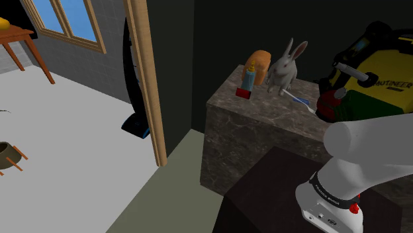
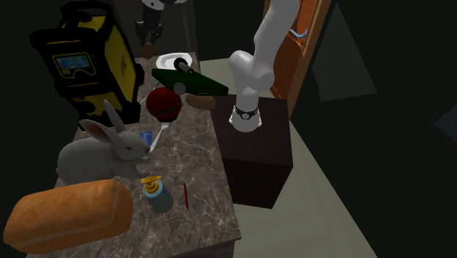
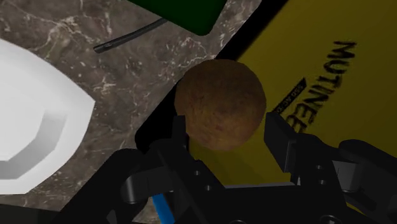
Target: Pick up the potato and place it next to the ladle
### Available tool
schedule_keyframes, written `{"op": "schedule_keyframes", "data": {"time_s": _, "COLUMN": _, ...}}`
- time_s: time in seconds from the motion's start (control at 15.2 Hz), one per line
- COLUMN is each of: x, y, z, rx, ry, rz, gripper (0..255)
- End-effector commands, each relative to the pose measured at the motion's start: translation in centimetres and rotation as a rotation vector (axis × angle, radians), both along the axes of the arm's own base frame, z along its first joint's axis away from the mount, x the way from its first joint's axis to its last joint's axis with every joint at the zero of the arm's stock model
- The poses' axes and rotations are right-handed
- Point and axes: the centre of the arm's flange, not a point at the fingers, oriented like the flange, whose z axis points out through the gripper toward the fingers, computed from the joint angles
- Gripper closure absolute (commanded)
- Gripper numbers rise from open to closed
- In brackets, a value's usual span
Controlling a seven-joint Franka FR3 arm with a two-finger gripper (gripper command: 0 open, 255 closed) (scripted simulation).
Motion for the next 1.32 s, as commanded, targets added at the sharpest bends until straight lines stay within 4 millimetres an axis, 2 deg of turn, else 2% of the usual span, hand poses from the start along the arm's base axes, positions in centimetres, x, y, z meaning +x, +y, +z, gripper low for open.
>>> {"op": "schedule_keyframes", "data": {"time_s": 0.0, "x": -2.7, "y": 0.5, "z": -0.3, "rx": 0.0, "ry": 0.001, "rz": 0.001, "gripper": 255}}
{"op": "schedule_keyframes", "data": {"time_s": 0.2, "x": -6.6, "y": 1.2, "z": -0.5, "rx": 0.0, "ry": 0.001, "rz": 0.001, "gripper": 255}}
{"op": "schedule_keyframes", "data": {"time_s": 0.26, "x": -8.5, "y": 1.5, "z": -0.6, "rx": 0.0, "ry": 0.001, "rz": 0.001, "gripper": 255}}
{"op": "schedule_keyframes", "data": {"time_s": 1.25, "x": -8.5, "y": 1.5, "z": -8.5, "rx": 0.0, "ry": 0.001, "rz": 0.001, "gripper": 255}}
